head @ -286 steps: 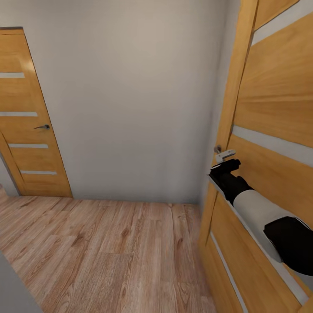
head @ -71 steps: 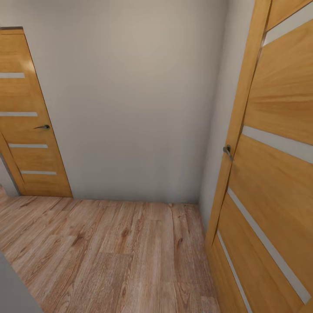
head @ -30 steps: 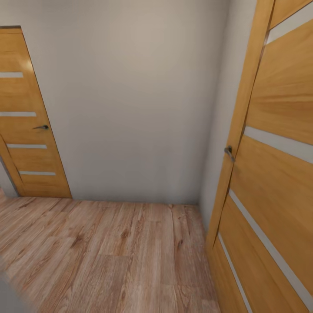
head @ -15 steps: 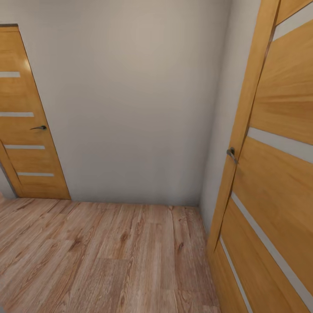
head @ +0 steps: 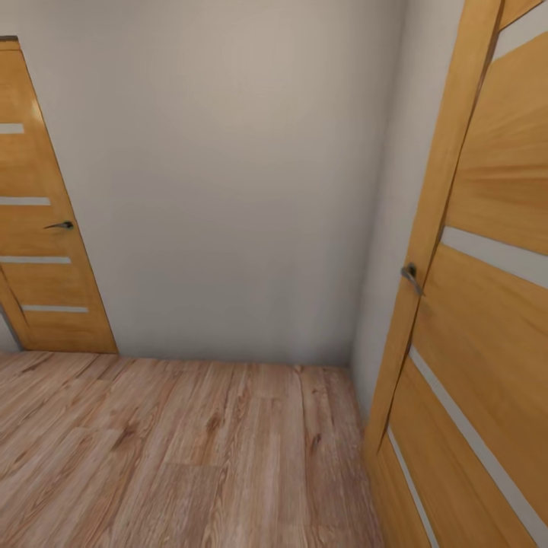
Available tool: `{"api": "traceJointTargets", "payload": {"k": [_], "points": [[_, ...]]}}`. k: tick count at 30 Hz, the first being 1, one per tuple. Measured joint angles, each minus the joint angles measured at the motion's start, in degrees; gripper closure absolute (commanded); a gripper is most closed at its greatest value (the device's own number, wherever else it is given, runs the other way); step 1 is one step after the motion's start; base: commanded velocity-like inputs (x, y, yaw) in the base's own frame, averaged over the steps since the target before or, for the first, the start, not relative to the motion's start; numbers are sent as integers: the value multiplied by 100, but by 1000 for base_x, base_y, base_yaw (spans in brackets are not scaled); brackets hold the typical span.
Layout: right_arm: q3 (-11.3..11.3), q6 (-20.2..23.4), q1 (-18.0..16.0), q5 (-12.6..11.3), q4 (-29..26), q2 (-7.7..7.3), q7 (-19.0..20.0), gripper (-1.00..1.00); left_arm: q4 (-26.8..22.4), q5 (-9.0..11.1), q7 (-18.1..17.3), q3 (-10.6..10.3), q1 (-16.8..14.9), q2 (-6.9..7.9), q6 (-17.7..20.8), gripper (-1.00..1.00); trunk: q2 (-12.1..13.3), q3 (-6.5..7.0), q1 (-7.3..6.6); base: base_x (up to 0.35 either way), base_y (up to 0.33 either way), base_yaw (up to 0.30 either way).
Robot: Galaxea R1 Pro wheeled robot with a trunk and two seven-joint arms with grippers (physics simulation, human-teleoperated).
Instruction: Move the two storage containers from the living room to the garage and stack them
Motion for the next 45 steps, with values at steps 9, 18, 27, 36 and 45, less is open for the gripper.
{"api": "traceJointTargets", "payload": {"k": [9, 18, 27, 36, 45], "points": [[0, 0, 0, 1, 0, 0, 0, -100, 0, -2, 26, 6, 0, 0, -7, -100, 0, 0, 2, 33, -47, 0], [0, 7, 0, 8, 0, 0, 0, -100, 0, 5, 28, 11, 0, 0, -11, -100, 0, 0, 2, 1, -30, 0], [0, 7, 0, 8, 0, 0, 0, -100, 0, 4, 28, 12, 0, 0, -11, -100, 0, 0, 2, 0, -1, 25], [0, 1, 0, 8, 0, -7, 0, -100, 0, 3, 35, 11, 0, 1, -12, -100, 0, 0, 2, 0, 0, 257], [0, 5, 0, 8, 0, 0, -4, -100, 0, -1, 13, 3, 0, 0, -2, -100, 0, 0, -1, 226, -64, 66]]}}
